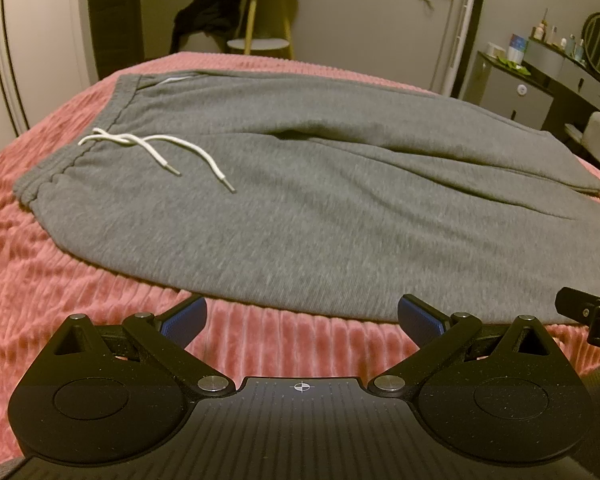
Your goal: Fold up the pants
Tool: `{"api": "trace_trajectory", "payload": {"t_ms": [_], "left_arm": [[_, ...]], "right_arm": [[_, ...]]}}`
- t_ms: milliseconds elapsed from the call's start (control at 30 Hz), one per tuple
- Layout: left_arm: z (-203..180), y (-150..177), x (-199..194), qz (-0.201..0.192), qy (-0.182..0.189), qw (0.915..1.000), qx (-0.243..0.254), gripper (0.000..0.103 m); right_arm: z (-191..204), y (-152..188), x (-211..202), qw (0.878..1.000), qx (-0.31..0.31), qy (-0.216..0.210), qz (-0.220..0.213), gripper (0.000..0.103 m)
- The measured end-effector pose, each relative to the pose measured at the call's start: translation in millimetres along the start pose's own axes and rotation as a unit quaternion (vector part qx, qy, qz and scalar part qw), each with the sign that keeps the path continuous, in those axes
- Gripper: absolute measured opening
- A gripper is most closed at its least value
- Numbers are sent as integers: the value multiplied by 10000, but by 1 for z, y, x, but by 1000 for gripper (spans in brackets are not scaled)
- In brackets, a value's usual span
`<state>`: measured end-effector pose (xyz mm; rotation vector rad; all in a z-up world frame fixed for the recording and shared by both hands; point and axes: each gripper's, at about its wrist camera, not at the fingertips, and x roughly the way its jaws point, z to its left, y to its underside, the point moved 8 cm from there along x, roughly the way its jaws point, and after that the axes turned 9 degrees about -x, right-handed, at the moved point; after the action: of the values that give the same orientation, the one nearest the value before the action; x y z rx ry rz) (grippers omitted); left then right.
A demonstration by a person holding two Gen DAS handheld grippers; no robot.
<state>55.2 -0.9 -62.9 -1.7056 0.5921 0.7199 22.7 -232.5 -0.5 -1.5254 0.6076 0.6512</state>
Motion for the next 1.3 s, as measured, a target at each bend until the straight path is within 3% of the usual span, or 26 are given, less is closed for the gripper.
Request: {"api": "trace_trajectory", "payload": {"t_ms": [600, 833, 1000, 1100, 1233, 1300], "left_arm": [[-2, -1, 0, 32, 46, 10000, -15, 103], [-3, -10, -2, 120, 153, 9997, -121, 103], [4, -39, 11, 27, 62, 9986, -518, 103], [10, -73, 27, -197, -294, 9963, -786, 103], [14, -125, 55, -638, -738, 9887, -1139, 103], [17, -145, 74, -855, -981, 9835, -1256, 103]], "right_arm": [[0, -1, 0, 10000, 41, -65, 29, 99], [-20, -14, 6, 9982, 404, -441, 83, 99], [-85, -31, 44, 9959, 833, 77, 336, 99], [-122, -28, 77, 9916, 948, 443, 757, 99], [-152, -16, 109, 9887, 610, 943, 997, 99], [-157, 2, 127, 9855, 604, 938, 1274, 99]]}}
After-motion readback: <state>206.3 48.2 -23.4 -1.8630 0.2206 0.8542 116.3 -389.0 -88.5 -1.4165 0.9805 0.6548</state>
